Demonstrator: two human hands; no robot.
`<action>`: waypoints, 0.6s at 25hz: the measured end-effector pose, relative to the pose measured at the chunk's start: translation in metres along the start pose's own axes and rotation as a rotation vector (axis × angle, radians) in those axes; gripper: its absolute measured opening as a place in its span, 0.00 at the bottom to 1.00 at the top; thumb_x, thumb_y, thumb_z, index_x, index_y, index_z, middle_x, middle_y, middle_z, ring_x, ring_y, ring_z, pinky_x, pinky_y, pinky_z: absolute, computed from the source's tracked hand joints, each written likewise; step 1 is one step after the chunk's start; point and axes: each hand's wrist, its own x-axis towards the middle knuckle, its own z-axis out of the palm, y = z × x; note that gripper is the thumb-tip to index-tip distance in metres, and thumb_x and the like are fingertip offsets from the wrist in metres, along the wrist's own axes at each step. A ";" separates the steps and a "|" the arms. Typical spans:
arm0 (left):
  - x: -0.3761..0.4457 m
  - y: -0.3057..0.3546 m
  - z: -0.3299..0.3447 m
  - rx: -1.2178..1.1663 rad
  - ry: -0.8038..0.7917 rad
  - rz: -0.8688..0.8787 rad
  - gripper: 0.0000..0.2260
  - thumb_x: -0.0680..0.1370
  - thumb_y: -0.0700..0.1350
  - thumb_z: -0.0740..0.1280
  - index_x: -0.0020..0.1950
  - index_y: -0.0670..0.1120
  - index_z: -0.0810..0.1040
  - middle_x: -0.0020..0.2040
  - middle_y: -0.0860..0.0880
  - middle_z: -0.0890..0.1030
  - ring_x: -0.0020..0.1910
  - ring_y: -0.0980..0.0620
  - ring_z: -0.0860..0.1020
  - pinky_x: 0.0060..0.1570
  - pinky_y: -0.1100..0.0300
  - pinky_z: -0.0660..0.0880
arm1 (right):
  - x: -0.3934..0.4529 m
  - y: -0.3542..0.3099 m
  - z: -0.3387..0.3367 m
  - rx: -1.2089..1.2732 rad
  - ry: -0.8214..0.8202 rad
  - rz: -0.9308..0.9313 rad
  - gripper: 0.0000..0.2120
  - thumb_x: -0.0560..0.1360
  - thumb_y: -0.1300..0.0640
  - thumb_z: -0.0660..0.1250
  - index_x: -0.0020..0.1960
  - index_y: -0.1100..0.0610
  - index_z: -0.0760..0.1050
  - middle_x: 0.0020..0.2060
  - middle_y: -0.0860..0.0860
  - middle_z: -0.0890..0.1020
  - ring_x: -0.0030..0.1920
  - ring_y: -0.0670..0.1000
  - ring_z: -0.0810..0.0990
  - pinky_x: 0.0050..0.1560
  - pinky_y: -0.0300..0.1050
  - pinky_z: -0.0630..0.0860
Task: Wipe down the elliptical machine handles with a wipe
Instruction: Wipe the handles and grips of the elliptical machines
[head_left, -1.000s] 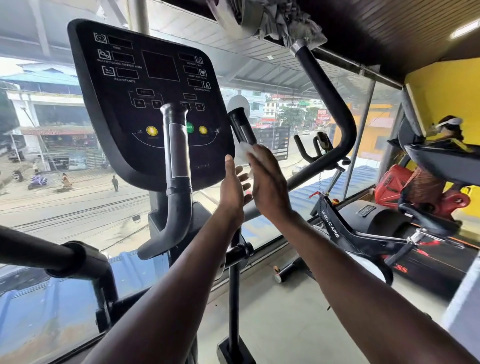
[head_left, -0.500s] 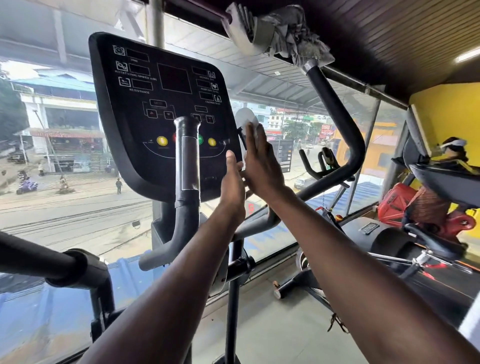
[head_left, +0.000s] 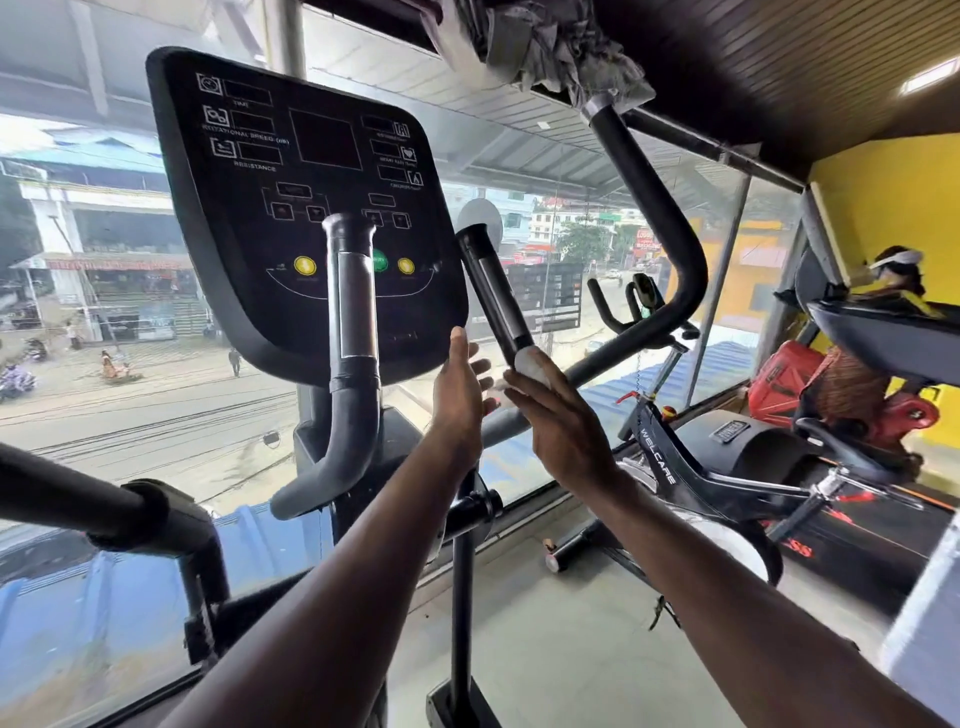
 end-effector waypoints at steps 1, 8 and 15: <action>-0.006 -0.007 -0.001 0.020 0.025 -0.008 0.23 0.81 0.60 0.54 0.65 0.44 0.75 0.59 0.44 0.78 0.54 0.48 0.78 0.50 0.55 0.74 | -0.004 -0.003 -0.005 0.078 0.058 0.071 0.17 0.77 0.73 0.55 0.59 0.65 0.78 0.61 0.56 0.80 0.68 0.56 0.72 0.67 0.47 0.72; -0.044 -0.057 0.018 0.027 -0.072 0.082 0.06 0.78 0.44 0.62 0.47 0.43 0.77 0.39 0.46 0.81 0.42 0.48 0.80 0.45 0.53 0.75 | -0.017 -0.035 -0.012 0.381 0.158 0.488 0.14 0.69 0.65 0.71 0.51 0.57 0.71 0.46 0.54 0.80 0.47 0.52 0.78 0.45 0.36 0.70; -0.020 -0.042 0.021 0.037 0.207 0.173 0.10 0.81 0.42 0.60 0.42 0.50 0.77 0.41 0.52 0.82 0.45 0.50 0.80 0.48 0.55 0.77 | 0.029 0.001 -0.028 0.646 0.101 0.880 0.12 0.75 0.54 0.64 0.56 0.59 0.72 0.49 0.54 0.80 0.48 0.52 0.79 0.48 0.43 0.74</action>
